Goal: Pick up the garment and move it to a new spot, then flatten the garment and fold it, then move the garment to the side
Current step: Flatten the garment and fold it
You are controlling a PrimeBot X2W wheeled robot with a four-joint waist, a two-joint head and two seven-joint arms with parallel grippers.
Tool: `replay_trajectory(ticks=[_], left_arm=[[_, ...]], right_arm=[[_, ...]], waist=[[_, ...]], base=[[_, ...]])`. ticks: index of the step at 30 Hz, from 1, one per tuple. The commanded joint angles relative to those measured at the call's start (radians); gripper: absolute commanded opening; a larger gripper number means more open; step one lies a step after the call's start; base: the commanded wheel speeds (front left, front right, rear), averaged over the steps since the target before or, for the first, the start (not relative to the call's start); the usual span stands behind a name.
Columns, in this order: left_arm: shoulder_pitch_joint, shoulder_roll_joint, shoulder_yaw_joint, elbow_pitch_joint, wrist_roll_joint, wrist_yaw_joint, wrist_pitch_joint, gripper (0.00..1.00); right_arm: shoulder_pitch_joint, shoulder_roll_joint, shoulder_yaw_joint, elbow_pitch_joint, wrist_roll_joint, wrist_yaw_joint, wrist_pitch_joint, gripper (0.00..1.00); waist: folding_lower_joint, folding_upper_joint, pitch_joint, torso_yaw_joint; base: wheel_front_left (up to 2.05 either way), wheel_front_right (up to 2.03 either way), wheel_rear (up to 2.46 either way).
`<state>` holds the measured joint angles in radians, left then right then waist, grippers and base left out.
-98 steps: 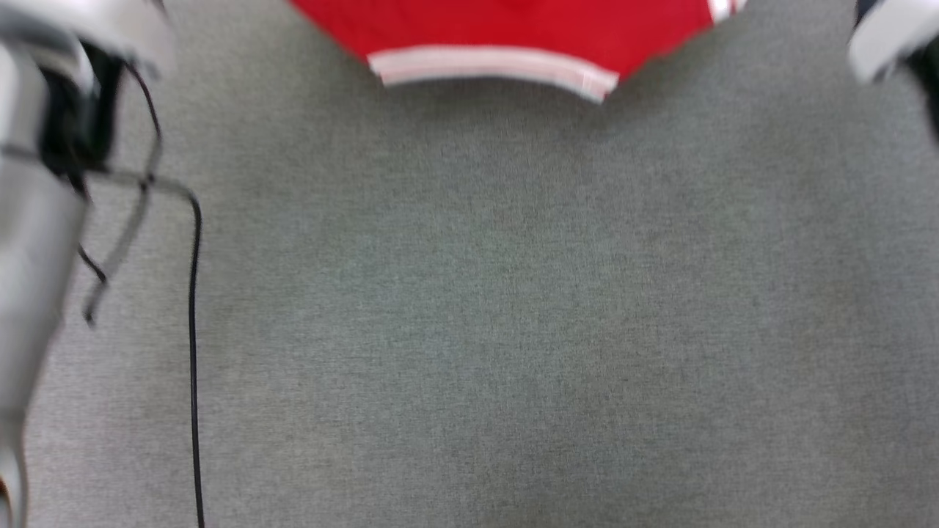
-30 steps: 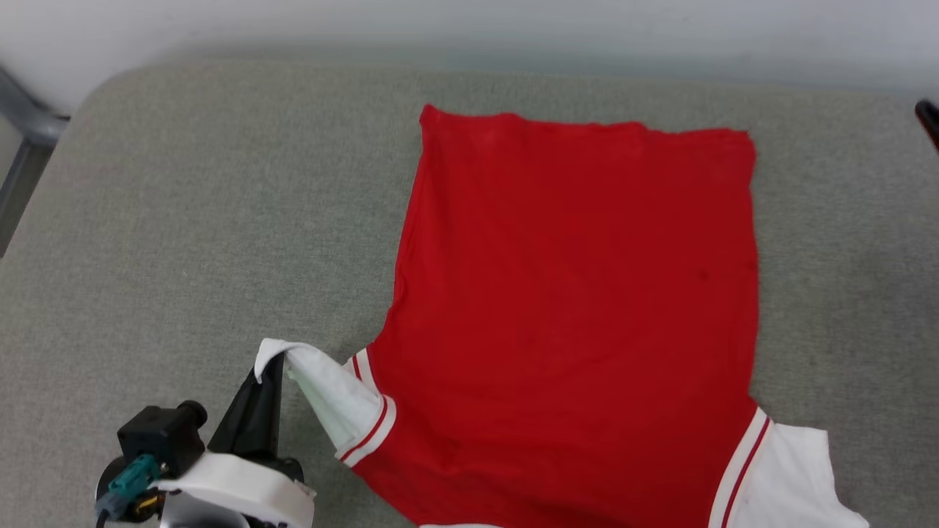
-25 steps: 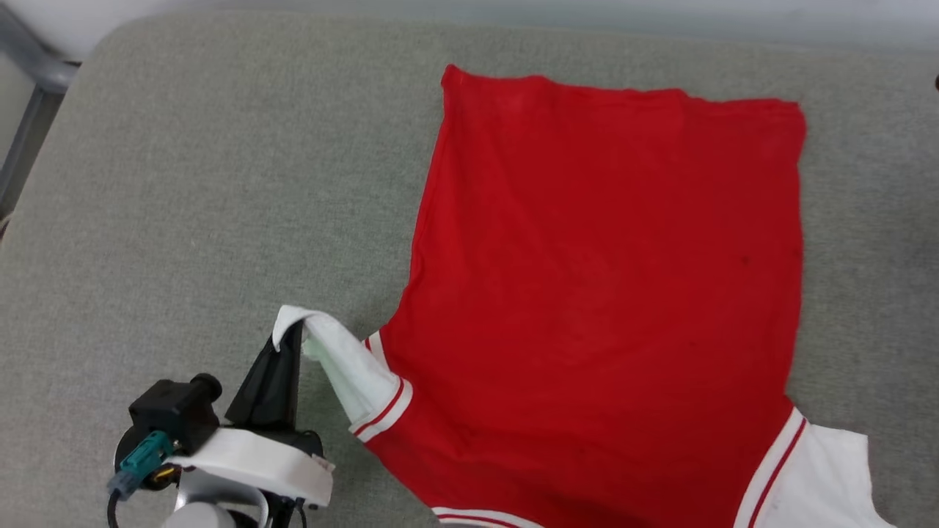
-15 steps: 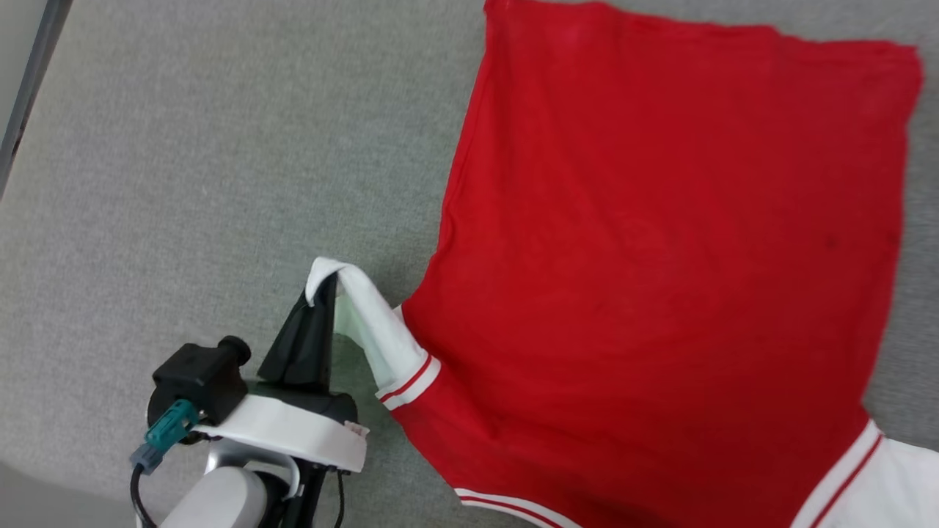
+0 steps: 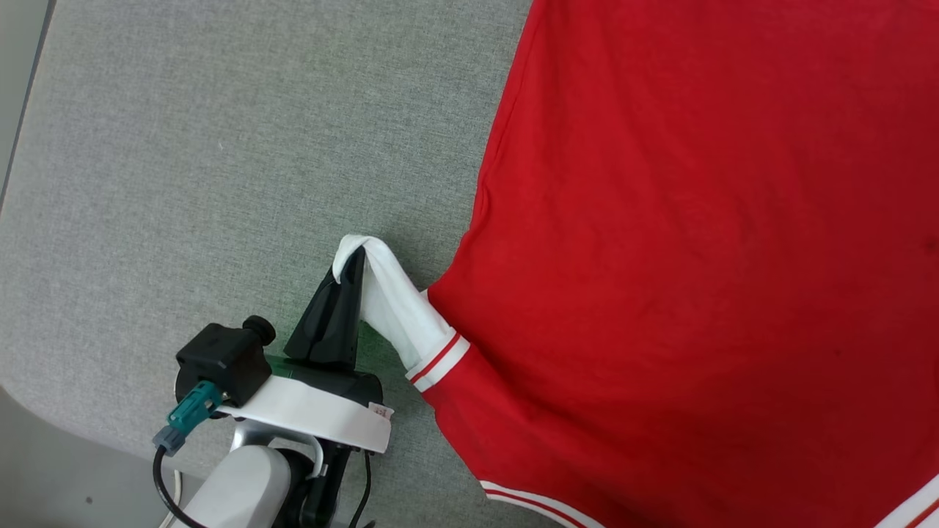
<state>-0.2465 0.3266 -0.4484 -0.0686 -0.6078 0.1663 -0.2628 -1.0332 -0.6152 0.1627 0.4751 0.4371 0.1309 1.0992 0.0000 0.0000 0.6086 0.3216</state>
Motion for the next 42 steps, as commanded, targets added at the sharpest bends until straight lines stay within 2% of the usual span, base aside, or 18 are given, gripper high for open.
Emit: replay_trajectory(ticks=[1, 2, 3, 4, 11, 15, 19, 22, 28, 33, 42], left_arm=[[-0.008, -0.008, 0.007, 0.006, 0.007, -0.010, -0.002, 0.00], [-0.008, -0.010, 0.010, 0.012, 0.009, -0.015, -0.002, 0.00], [-0.007, -0.012, 0.014, 0.017, 0.012, -0.017, -0.002, 0.00], [-0.007, -0.014, 0.018, 0.020, 0.015, -0.024, -0.002, 0.00], [0.023, -0.020, 0.048, 0.058, 0.026, -0.037, -0.002, 0.00], [0.060, -0.016, 0.063, 0.080, 0.029, -0.040, -0.002, 0.00], [0.110, -0.004, 0.081, 0.092, 0.022, -0.028, -0.002, 0.00], [0.150, 0.005, 0.090, 0.093, 0.016, -0.018, -0.002, 0.00], [0.222, 0.031, 0.109, 0.090, -0.002, 0.003, 0.006, 0.00], [0.277, 0.049, 0.121, 0.084, -0.013, 0.017, 0.012, 0.00], [0.343, 0.066, 0.133, 0.067, -0.028, 0.038, 0.019, 0.00]], right_arm=[[0.080, 0.012, 0.023, 0.050, 0.004, 0.000, 0.015, 1.00], [0.088, 0.011, 0.021, 0.058, 0.009, 0.000, 0.015, 0.82], [0.093, 0.009, 0.019, 0.062, 0.011, 0.000, 0.008, 0.19], [0.094, 0.005, 0.020, 0.064, 0.012, 0.000, 0.003, 0.00], [0.057, -0.004, 0.046, 0.028, 0.040, -0.001, -0.114, 0.00], [0.079, -0.042, 0.108, -0.033, 0.092, -0.001, -0.196, 0.00], [0.166, -0.102, 0.158, -0.106, 0.167, -0.001, -0.254, 0.00], [0.251, -0.173, 0.189, -0.173, 0.205, -0.001, -0.289, 0.00], [0.481, -0.272, 0.160, -0.283, 0.281, -0.001, -0.352, 0.00], [0.721, -0.259, 0.058, -0.327, 0.323, -0.001, -0.393, 0.00], [1.147, -0.122, -0.156, -0.355, 0.318, -0.001, -0.450, 0.00]], waist=[[0.0000, 0.0000, -0.001, -0.001], [0.0000, 0.0000, -0.002, -0.002], [0.0000, 0.0000, -0.003, -0.004], [0.0000, 0.0000, -0.006, -0.005], [0.0000, 0.0000, -0.070, -0.034], [0.0000, 0.0000, -0.144, -0.058], [0.0000, 0.0000, -0.228, -0.094], [0.0000, 0.0000, -0.284, -0.122], [0.0000, 0.0000, -0.379, -0.180], [0.0000, 0.0000, -0.438, -0.221], [0.0000, 0.0000, -0.498, -0.263]], base=[[0.00, 0.00, 0.00], [0.00, 0.00, 0.00], [0.00, 0.00, 0.00], [0.00, 0.00, 0.00], [0.00, 0.00, 0.00], [0.00, 0.00, 0.00], [0.00, 0.00, 0.00], [0.00, 0.00, 0.00], [0.00, 0.00, 0.00], [0.00, 0.00, 0.00], [0.00, 0.00, 0.00]])
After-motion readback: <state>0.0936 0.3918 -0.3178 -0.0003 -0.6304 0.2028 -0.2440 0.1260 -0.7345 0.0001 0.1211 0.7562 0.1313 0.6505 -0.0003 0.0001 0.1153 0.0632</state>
